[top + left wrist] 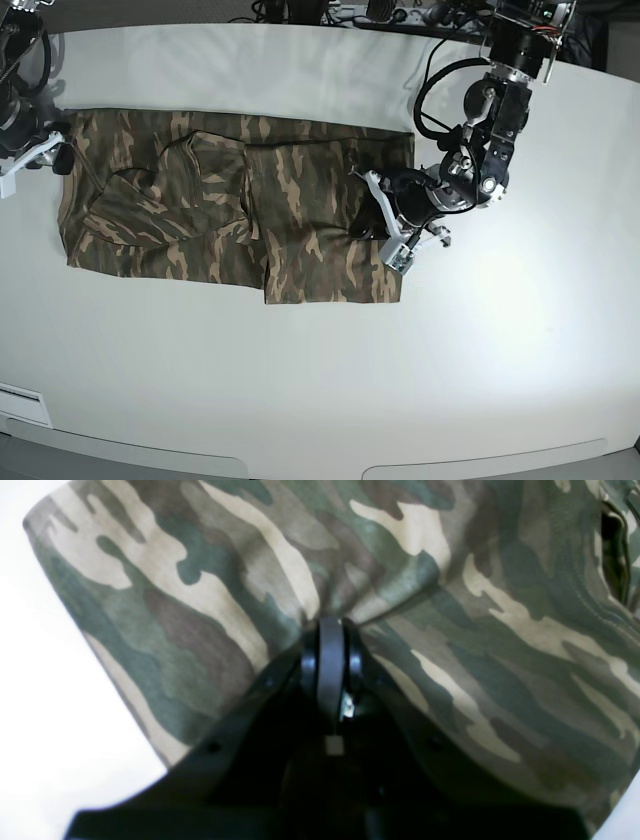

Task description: Fold the T-shirt properly

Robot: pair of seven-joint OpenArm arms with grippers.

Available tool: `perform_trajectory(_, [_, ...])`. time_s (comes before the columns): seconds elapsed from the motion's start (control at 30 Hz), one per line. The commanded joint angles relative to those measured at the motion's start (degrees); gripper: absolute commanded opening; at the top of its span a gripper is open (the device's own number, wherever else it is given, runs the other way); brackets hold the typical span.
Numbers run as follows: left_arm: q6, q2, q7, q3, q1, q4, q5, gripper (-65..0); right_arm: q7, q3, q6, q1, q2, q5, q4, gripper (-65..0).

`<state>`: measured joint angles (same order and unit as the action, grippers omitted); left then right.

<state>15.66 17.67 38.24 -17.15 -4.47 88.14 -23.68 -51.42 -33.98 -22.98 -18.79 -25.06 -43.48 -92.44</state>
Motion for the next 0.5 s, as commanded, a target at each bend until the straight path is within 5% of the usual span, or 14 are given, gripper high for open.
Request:
perform_trajectory(0.0, [-1.73, 1.38, 8.31, 0.09, 0.92, -1.09, 4.04, -65.0, 0.52, -0.57, -1.14, 0.76, -1.29, -1.64, 1.36, -26.8])
perform_trajectory(0.27, [0.04, 1.38, 8.5, 0.09, 0.81, -1.09, 3.21, -65.0, -6.6, -0.57, -10.34, 8.15, -1.29, -13.79, 15.65, -22.5])
perform_trajectory(0.47, [-0.02, 1.38, 8.55, 0.09, 0.79, -1.09, 1.92, -65.0, -17.51, -0.46, -15.08, 11.04, -1.29, -25.73, 20.61, -22.6])
